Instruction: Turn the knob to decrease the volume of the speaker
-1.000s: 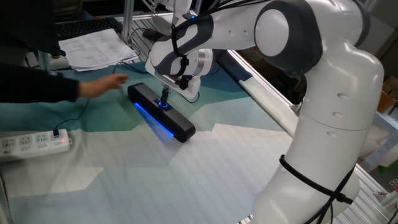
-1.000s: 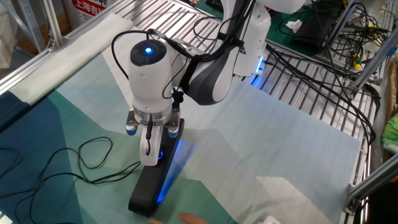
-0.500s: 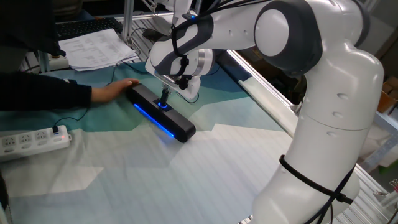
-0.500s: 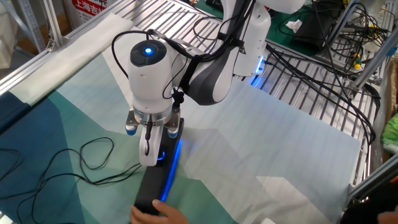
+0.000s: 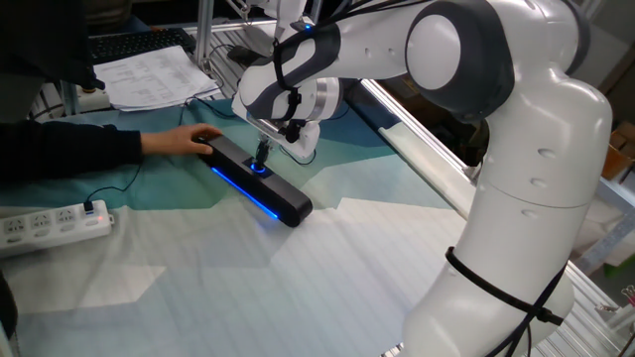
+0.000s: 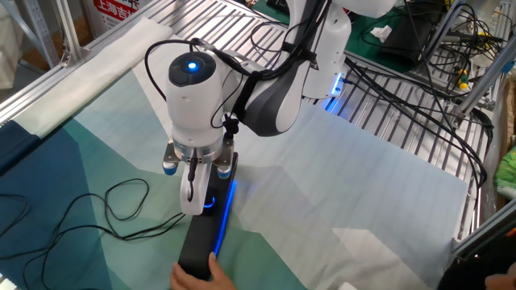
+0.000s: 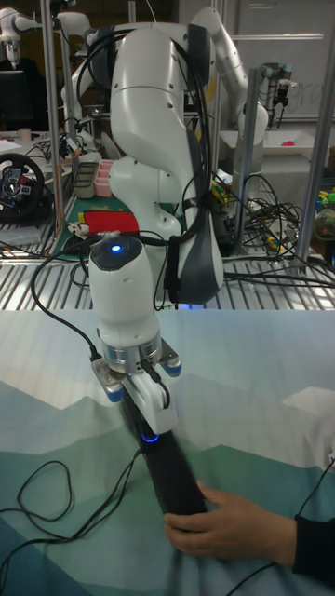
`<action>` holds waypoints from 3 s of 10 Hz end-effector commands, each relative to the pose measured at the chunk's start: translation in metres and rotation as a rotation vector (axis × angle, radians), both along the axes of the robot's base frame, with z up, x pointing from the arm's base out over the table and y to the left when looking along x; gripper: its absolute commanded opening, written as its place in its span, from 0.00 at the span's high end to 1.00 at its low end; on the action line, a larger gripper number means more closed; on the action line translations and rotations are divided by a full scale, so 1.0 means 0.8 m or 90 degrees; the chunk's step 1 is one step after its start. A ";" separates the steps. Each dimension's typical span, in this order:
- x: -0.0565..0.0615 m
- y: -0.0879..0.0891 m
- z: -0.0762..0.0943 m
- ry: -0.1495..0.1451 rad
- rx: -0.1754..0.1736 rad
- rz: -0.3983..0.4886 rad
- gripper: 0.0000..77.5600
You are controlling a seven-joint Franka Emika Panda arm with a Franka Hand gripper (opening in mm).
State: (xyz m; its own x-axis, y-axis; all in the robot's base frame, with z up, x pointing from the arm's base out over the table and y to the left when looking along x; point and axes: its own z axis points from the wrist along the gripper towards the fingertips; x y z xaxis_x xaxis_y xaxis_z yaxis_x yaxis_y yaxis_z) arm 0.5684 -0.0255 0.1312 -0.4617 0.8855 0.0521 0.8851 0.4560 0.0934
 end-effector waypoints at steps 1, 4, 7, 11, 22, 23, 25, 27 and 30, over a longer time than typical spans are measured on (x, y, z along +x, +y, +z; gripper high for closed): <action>0.001 0.000 0.002 -0.001 -0.003 -0.005 1.00; 0.001 0.000 0.002 0.003 -0.011 -0.012 1.00; -0.001 -0.001 0.004 0.008 -0.027 -0.020 1.00; -0.001 -0.011 -0.001 0.009 -0.024 -0.021 1.00; -0.003 -0.012 0.001 0.015 -0.021 -0.019 0.00; -0.003 -0.012 0.001 0.015 -0.021 -0.019 0.00; -0.003 -0.012 0.001 0.015 -0.021 -0.019 0.00; -0.003 -0.012 0.001 0.015 -0.021 -0.019 0.00; -0.022 0.011 0.009 0.013 -0.002 0.061 0.00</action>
State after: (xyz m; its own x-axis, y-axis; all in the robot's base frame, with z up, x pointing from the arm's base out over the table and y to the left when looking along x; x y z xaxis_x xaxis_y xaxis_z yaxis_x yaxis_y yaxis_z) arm 0.5656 -0.0352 0.1307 -0.4351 0.8997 0.0346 0.8997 0.4330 0.0554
